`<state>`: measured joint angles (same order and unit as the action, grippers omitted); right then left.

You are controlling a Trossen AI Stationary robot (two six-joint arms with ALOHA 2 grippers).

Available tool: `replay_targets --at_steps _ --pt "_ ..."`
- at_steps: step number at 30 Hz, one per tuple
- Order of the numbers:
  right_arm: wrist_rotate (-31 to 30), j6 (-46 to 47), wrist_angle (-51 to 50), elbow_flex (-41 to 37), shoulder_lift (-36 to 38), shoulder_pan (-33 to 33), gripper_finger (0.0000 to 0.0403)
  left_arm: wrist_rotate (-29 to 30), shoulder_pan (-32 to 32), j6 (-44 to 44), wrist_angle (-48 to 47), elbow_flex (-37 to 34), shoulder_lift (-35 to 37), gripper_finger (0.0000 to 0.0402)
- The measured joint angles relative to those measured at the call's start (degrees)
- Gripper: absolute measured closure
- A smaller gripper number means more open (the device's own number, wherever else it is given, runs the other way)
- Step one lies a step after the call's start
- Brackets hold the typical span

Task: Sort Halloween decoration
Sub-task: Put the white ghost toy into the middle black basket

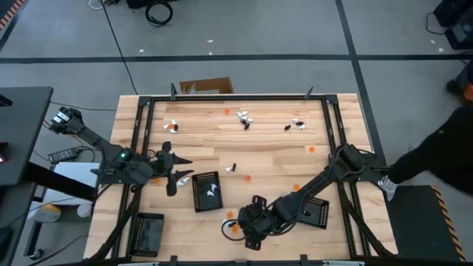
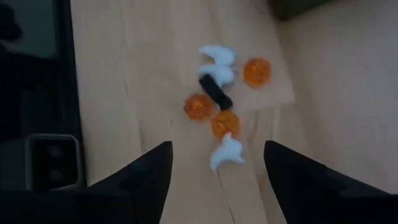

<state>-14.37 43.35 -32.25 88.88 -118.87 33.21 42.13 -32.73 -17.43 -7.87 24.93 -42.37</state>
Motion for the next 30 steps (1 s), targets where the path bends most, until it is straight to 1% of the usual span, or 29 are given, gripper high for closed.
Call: replay_targets --at_steps 4,13,20,26,30 --pt "-0.49 -0.97 0.08 -0.02 -2.22 0.00 0.0145 0.01 0.00 -0.22 -0.83 0.00 0.00 0.0240" --pt "-4.92 -3.20 0.57 0.05 -4.82 0.87 0.0144 0.02 0.00 -0.50 -1.01 0.00 -0.04 0.0240" --pt "-5.18 -4.14 0.89 0.02 -6.85 0.79 0.0152 0.03 0.00 -0.50 -1.87 0.00 -0.04 0.0240" --pt "-3.96 -3.91 0.61 0.11 -7.85 0.79 0.0163 0.04 0.00 -0.91 -1.65 -0.02 0.00 0.0240" --pt "-5.21 -3.75 -0.09 0.20 -7.95 0.85 0.0179 0.02 0.00 -1.08 -1.63 -0.02 0.00 0.0240"
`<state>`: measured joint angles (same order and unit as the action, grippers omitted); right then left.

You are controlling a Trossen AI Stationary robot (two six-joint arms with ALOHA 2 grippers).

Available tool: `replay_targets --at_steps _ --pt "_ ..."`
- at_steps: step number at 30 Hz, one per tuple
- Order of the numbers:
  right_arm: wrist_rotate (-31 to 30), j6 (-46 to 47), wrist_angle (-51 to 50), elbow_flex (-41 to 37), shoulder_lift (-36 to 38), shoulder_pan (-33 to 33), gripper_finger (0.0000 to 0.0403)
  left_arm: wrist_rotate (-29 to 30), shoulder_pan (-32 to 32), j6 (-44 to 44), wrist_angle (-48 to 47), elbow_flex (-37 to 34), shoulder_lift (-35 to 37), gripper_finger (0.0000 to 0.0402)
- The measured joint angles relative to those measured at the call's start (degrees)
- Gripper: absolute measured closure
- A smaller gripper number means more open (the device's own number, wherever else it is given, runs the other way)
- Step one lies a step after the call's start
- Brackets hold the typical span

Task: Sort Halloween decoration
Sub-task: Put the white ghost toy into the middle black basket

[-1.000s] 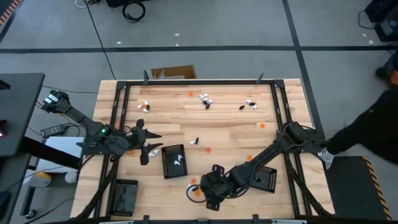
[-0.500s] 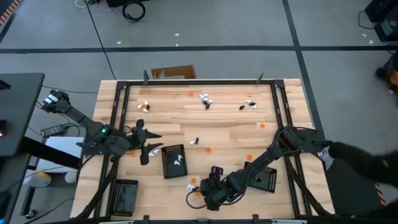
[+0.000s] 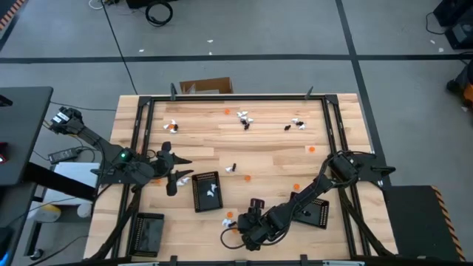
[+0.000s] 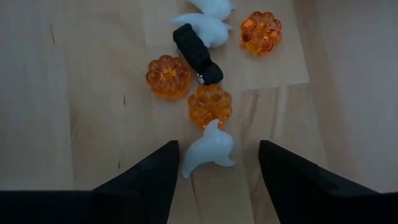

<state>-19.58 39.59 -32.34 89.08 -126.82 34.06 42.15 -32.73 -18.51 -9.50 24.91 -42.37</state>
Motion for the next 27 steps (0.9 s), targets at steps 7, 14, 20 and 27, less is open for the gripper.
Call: replay_targets --at_steps 7,14,20,27 --pt "-1.66 -1.37 -1.87 0.02 -0.05 -0.05 0.0231 0.00 0.00 -0.16 -0.20 0.00 0.00 0.0240" --pt "-2.47 -1.84 -4.13 -0.01 -0.05 -0.08 0.0297 0.01 0.00 -0.19 -0.30 0.00 0.00 0.0240" --pt "-3.53 -1.79 -5.28 -0.09 -0.05 -0.14 0.0344 0.02 0.00 -0.21 -0.30 0.00 0.00 0.0240" --pt "-4.51 -1.88 -5.80 -0.13 0.04 -0.40 0.0383 0.00 0.00 -0.25 -0.30 0.00 0.00 0.0240"
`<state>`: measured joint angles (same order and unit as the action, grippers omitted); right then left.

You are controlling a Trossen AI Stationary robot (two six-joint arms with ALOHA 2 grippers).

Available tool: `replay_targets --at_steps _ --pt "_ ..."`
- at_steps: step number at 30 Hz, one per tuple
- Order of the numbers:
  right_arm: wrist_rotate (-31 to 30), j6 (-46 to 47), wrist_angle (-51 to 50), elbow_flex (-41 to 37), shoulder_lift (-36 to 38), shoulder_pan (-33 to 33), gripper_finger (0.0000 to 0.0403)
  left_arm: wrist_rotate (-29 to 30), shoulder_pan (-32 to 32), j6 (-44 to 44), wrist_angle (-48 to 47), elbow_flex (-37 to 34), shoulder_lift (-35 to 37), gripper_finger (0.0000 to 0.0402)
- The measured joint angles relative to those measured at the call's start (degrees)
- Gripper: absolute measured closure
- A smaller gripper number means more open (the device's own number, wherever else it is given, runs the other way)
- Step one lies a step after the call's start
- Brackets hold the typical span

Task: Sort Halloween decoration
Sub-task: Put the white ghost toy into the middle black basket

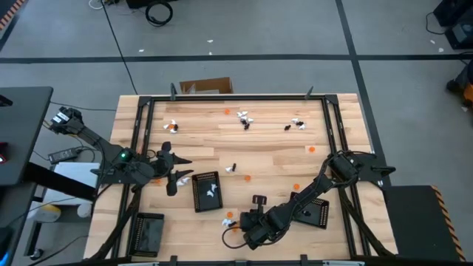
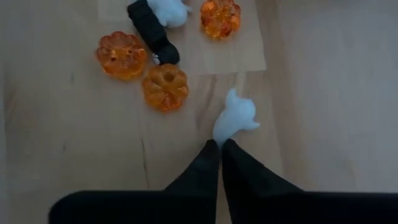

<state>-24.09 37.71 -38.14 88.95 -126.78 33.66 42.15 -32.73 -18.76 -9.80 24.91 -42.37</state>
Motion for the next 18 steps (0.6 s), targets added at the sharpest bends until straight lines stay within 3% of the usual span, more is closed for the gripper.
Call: replay_targets --at_steps 14,18 --pt "-1.80 0.92 -13.23 2.97 2.51 -1.04 0.0397 0.00 0.00 -0.11 -0.09 0.00 0.00 0.0240" --pt "-1.19 -0.29 -9.90 3.69 2.51 -1.04 0.0390 0.02 0.00 -0.11 -0.17 0.00 0.00 0.0240"
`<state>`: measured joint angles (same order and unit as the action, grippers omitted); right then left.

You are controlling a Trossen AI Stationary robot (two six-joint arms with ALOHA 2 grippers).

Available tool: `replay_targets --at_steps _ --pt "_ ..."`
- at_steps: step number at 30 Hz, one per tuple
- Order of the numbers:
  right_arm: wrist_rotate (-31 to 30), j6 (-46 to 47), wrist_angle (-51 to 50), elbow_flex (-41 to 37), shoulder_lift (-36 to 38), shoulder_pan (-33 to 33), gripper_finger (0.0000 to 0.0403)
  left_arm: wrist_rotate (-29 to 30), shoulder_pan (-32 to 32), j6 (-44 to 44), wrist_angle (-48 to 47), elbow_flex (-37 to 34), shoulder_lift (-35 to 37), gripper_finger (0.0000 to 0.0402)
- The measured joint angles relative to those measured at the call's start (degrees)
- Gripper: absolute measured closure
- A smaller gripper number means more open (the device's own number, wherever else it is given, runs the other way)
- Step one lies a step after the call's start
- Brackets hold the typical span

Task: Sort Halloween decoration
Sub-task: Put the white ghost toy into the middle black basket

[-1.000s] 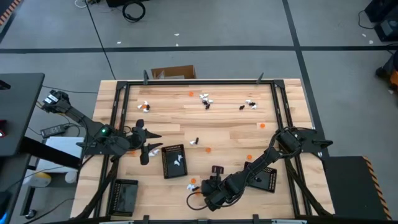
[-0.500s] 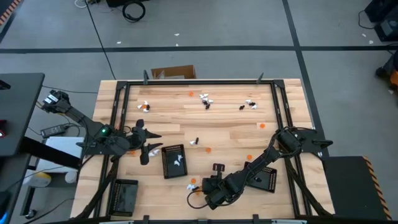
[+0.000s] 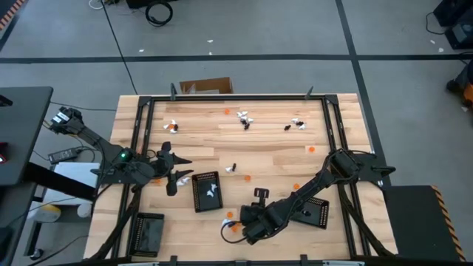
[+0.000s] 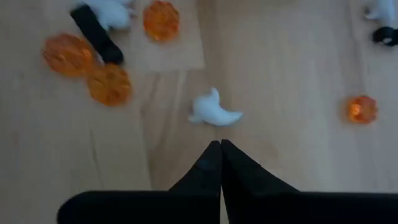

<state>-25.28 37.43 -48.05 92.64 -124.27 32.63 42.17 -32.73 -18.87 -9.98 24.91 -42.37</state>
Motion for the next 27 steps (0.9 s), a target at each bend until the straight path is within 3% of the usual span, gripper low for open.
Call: replay_targets --at_steps 15,21,27 --pt "3.45 0.53 5.49 0.07 -0.11 -3.26 0.0187 0.00 0.00 -0.02 0.02 0.00 0.00 0.0240" --pt "4.49 2.67 6.49 0.09 -0.20 -3.56 0.0164 -0.02 0.00 -0.59 0.04 0.00 0.00 0.0240" --pt "0.66 2.13 6.63 -0.05 -0.33 -2.05 0.0163 -0.02 0.00 -0.59 0.07 0.00 0.00 0.0240"
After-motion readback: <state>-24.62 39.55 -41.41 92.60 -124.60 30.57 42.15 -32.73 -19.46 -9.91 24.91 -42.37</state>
